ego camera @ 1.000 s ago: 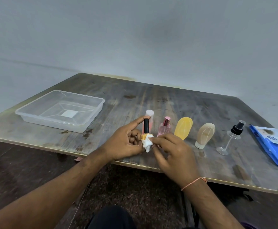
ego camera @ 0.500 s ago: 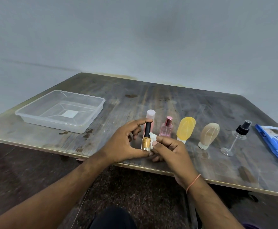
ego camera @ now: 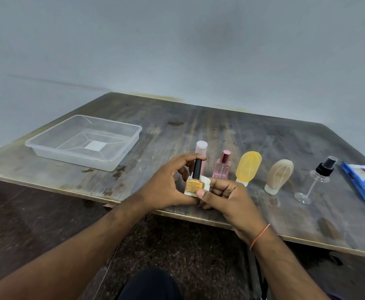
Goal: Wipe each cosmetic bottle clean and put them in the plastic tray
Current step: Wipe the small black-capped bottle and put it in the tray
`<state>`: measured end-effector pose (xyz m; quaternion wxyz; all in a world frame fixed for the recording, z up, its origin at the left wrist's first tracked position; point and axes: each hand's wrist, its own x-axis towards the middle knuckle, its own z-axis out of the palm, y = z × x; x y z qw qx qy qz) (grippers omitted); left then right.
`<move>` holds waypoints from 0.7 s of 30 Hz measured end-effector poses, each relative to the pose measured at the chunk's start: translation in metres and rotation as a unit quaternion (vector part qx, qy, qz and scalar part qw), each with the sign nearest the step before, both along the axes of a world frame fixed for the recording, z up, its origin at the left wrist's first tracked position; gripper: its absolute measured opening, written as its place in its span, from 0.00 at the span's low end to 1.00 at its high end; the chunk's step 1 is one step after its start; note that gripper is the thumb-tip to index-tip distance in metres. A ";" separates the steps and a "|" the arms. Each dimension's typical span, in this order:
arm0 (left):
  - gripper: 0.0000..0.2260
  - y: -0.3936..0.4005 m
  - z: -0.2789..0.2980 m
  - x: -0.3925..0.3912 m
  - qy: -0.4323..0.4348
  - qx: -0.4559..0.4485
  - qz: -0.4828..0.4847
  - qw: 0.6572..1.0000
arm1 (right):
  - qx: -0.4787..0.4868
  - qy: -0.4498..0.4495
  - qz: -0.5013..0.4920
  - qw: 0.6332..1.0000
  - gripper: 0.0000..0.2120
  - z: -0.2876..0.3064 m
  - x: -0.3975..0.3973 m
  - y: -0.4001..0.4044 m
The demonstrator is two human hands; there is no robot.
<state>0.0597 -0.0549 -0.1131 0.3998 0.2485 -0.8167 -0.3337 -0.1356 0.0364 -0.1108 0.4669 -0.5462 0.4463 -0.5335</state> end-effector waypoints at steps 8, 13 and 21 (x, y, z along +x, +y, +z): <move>0.46 -0.002 -0.003 0.000 0.025 0.041 -0.018 0.999 | 0.026 -0.073 -0.009 0.997 0.12 0.000 -0.003 -0.001; 0.45 -0.001 -0.002 0.001 0.024 0.021 -0.003 1.000 | 0.024 -0.083 -0.032 0.996 0.11 0.000 -0.003 0.000; 0.42 0.001 -0.001 0.000 0.025 -0.008 0.027 0.999 | -0.065 0.042 -0.114 0.990 0.10 -0.010 0.000 0.001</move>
